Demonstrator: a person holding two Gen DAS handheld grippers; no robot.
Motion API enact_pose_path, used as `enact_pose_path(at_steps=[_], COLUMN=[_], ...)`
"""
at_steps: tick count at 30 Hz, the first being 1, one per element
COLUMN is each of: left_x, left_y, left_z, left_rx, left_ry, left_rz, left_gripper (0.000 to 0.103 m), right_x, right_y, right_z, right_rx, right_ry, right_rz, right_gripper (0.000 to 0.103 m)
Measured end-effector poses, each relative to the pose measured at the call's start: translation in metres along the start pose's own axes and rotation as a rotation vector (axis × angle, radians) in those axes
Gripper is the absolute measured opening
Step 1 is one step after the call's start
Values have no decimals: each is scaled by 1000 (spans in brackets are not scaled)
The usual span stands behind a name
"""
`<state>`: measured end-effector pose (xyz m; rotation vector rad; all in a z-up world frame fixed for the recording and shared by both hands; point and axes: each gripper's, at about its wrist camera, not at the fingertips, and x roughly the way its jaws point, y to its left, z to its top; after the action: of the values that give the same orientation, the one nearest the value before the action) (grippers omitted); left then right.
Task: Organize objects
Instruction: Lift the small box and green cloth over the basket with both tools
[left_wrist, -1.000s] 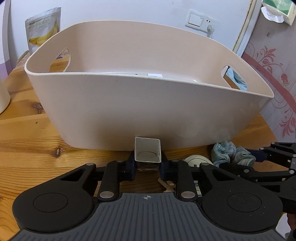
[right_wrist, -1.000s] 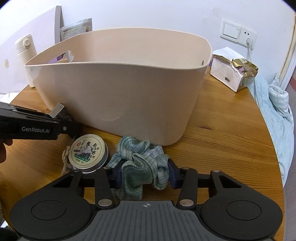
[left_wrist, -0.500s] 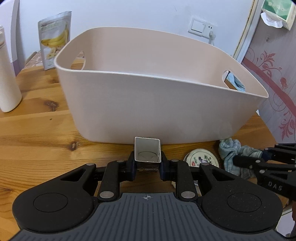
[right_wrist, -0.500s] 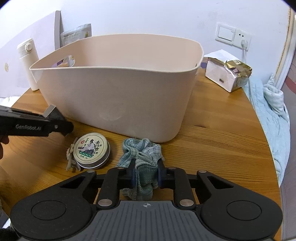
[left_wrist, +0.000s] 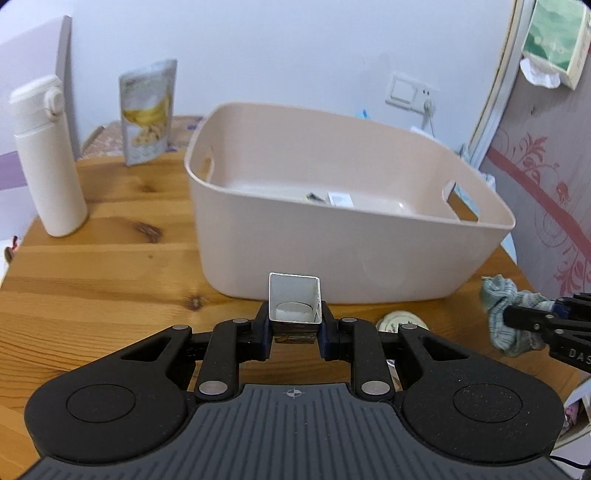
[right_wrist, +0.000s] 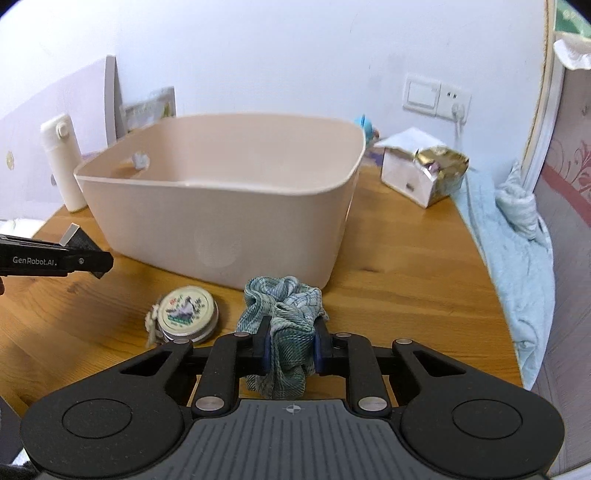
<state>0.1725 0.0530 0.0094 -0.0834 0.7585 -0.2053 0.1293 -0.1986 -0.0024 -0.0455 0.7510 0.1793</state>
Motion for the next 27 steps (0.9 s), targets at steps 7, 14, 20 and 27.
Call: enact_pose_path(at_steps=[7, 14, 20, 27], left_x=[-30, -52, -59, -51], left_y=[4, 1, -2, -8], left_z=[12, 24, 43, 68], left_rx=[3, 12, 25, 58], left_ry=[-73, -145, -192, -215], left_rz=[0, -7, 0, 6], left_gripper=[24, 24, 24, 24], right_x=[-27, -38, -45, -40], right_y=[2, 1, 0, -4], right_z=[12, 27, 43, 63], right_rx=[-3, -1, 4, 18], right_ry=[-84, -137, -206, -251], right_rz=[4, -2, -17, -9], right_gripper=[20, 20, 20, 20])
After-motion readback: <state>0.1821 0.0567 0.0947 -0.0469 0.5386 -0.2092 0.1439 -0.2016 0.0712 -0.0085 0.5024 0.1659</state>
